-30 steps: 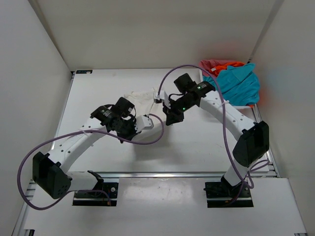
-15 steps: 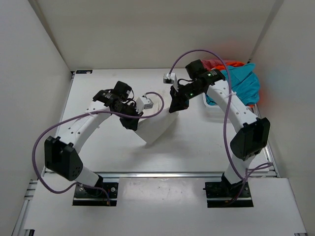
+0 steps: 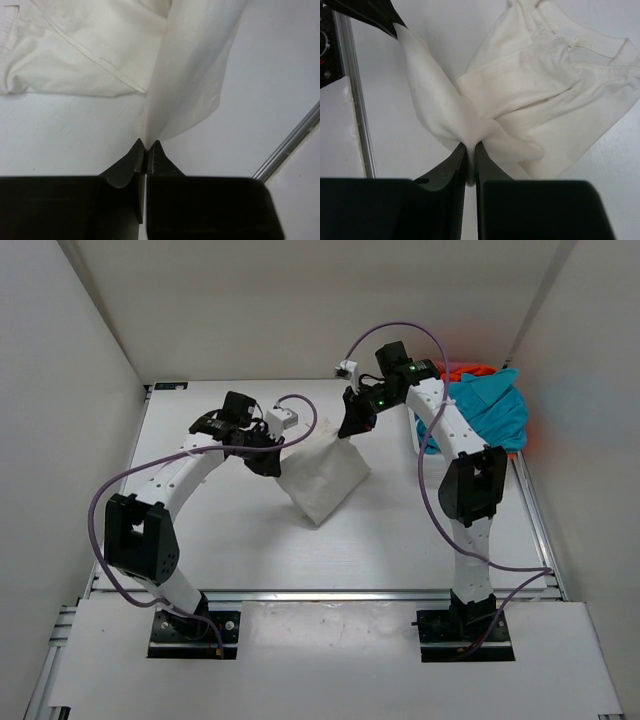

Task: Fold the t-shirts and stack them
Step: Fold the long partially folded tshirt into a neat square, then smooth out wrinkles on the folded tshirt

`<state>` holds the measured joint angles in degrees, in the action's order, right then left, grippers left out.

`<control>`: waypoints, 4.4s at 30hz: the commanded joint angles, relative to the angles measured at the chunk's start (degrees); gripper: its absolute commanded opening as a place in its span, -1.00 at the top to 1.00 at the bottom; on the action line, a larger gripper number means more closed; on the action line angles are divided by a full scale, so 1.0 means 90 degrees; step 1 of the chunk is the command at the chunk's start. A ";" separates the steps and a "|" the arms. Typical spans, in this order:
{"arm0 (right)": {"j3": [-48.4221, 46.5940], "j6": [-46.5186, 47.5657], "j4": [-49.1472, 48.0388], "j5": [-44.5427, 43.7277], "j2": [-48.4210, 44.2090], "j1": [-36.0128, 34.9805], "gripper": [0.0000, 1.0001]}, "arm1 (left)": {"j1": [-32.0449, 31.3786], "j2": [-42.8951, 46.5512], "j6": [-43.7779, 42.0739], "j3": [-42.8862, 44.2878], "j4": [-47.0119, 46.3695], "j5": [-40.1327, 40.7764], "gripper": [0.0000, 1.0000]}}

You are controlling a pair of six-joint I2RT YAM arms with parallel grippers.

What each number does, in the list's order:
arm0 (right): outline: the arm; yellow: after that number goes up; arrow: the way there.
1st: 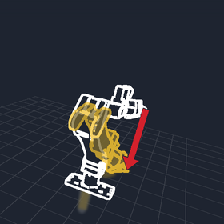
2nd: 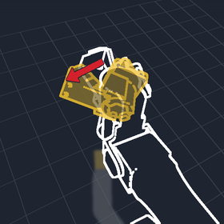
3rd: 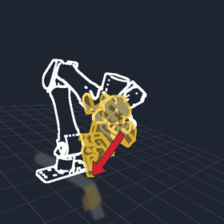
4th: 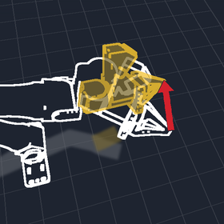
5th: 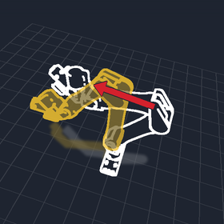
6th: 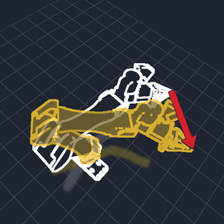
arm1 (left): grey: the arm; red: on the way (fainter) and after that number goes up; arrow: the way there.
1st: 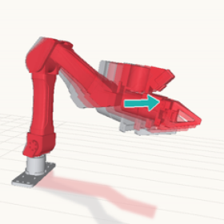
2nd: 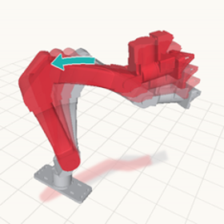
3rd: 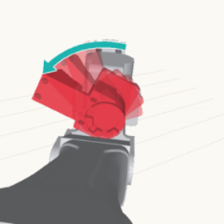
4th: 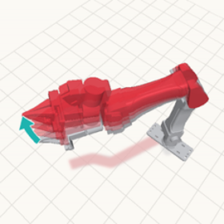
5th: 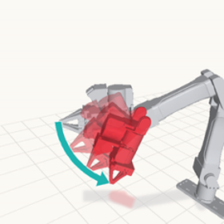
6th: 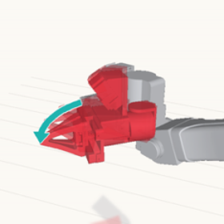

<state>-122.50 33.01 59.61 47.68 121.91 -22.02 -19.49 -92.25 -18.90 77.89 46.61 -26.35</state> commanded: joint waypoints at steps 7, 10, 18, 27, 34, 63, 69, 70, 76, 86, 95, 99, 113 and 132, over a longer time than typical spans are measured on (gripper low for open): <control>-0.1378 -0.0338 -0.0578 -0.0306 0.0966 0.0005 1.00 | 0.0524 -0.0404 0.0800 0.0057 -0.1145 -0.0198 1.00; -0.1739 -0.0601 -0.0822 -0.0532 0.1355 -0.0053 0.98 | 0.0661 -0.0541 0.1093 -0.0050 -0.1564 -0.0178 1.00; -0.2687 -0.1959 -0.2228 -0.1810 0.2411 -0.0111 0.26 | 0.1003 -0.1048 0.1640 -0.0070 -0.2444 0.0309 0.98; -0.3623 -0.2379 -0.2406 -0.2779 0.2880 0.0073 -0.06 | 0.1305 -0.1967 0.1787 0.0983 -0.2406 0.2143 -0.53; -0.4358 -0.1843 -0.0884 -0.2369 0.2677 0.0142 0.00 | 0.1286 -0.1285 0.1836 0.1064 -0.1645 0.1592 -0.65; 0.4627 -0.2991 -0.4139 -0.1713 -0.2474 -0.0064 -0.11 | -0.0198 -0.0365 0.1074 -0.0638 -0.0893 0.1091 -0.68; 0.5193 -0.3980 -0.5959 -0.2335 -0.1916 0.0132 -0.20 | -0.0179 -0.0336 0.0870 -0.0627 -0.0912 0.1511 -0.69; 0.5251 -0.4184 -0.6027 -0.2436 -0.1769 0.0161 -0.22 | -0.0140 -0.0365 0.0869 -0.0578 -0.0892 0.1560 -0.68; 0.4999 -0.4440 -0.6350 -0.2837 -0.1184 0.0347 -0.29 | -0.0150 -0.0550 0.0849 -0.0490 -0.0941 0.1707 -0.69; 0.4782 -0.4615 -0.6331 -0.3159 -0.0304 0.0464 -0.42 | -0.0257 -0.0707 0.0830 -0.0383 -0.0960 0.1804 -0.70; 0.4879 -0.4733 -0.6185 -0.2399 -0.0146 0.0279 0.12 | -0.0237 -0.0668 0.0674 -0.0324 -0.0960 0.2117 -0.71; 0.5465 -0.4713 -0.6282 -0.2067 -0.0546 0.0211 0.45 | -0.0159 -0.0629 0.0644 -0.0305 -0.0990 0.2234 -0.71; 0.7760 -0.3093 -0.5794 -0.1401 -0.2694 -0.0463 0.44 | 0.0251 -0.0492 0.0488 -0.0549 -0.1126 0.2322 -0.70; 0.4168 -0.3590 -0.6496 -0.2739 -0.0607 -0.0033 -0.13 | 0.0505 -0.2475 0.1698 0.1629 -0.1653 0.1062 -0.65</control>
<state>-82.52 1.34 2.52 25.21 113.69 -21.02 -15.44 -114.08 -7.73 90.30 32.62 -13.37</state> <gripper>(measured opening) 0.555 0.822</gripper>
